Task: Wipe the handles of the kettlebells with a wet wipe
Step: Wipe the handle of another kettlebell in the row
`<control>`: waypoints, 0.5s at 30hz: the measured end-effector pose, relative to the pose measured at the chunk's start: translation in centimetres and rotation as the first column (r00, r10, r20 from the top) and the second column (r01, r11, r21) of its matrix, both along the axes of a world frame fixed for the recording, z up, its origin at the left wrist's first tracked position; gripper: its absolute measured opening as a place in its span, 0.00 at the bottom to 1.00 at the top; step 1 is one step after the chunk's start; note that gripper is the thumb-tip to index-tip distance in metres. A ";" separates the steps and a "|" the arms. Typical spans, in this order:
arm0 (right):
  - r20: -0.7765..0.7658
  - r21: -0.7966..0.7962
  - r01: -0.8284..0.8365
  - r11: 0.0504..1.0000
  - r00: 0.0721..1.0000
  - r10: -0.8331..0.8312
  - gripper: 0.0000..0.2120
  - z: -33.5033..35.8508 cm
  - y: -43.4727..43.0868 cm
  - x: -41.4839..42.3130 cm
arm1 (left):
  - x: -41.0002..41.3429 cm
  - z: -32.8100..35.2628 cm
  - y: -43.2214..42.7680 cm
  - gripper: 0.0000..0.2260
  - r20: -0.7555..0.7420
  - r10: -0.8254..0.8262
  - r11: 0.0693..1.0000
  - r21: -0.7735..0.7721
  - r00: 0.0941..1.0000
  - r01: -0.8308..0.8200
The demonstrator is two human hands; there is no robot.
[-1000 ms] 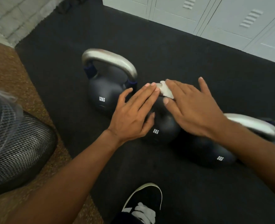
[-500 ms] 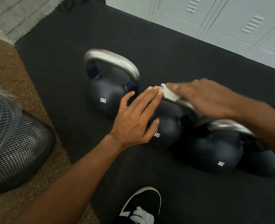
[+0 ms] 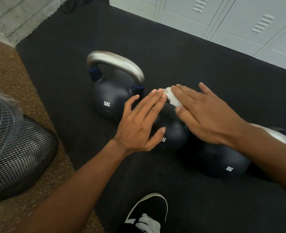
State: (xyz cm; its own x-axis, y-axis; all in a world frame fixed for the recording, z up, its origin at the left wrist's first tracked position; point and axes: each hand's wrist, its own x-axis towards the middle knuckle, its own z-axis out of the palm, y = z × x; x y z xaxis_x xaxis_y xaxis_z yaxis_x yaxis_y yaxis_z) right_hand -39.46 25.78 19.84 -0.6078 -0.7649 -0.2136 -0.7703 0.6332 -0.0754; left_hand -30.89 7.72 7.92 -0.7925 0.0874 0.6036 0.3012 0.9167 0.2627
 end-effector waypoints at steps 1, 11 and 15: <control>-0.044 0.010 -0.023 1.000 0.999 0.023 0.35 -0.1 0.5 0.6 | 0.0 0.0 0.0 0.32 0.001 -0.003 1.000 0.002 1.000 0.003; 0.698 -0.192 0.460 0.867 0.685 -0.209 0.22 0.0 -3.8 -6.3 | 0.0 -0.1 0.2 0.33 0.011 0.005 1.000 0.002 1.000 -0.005; 0.920 0.036 0.588 0.808 0.296 -0.256 0.35 -1.7 -3.4 -8.9 | -0.1 -0.2 0.2 0.33 0.008 0.005 1.000 0.002 1.000 -0.005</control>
State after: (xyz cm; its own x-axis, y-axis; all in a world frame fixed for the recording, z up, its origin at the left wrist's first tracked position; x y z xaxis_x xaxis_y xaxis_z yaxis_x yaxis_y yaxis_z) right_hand -48.39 22.39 18.14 -0.4688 -0.5757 -0.6699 0.2009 0.6690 -0.7156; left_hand -30.95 7.93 7.76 -0.7977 0.0826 0.5973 0.2947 0.9176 0.2666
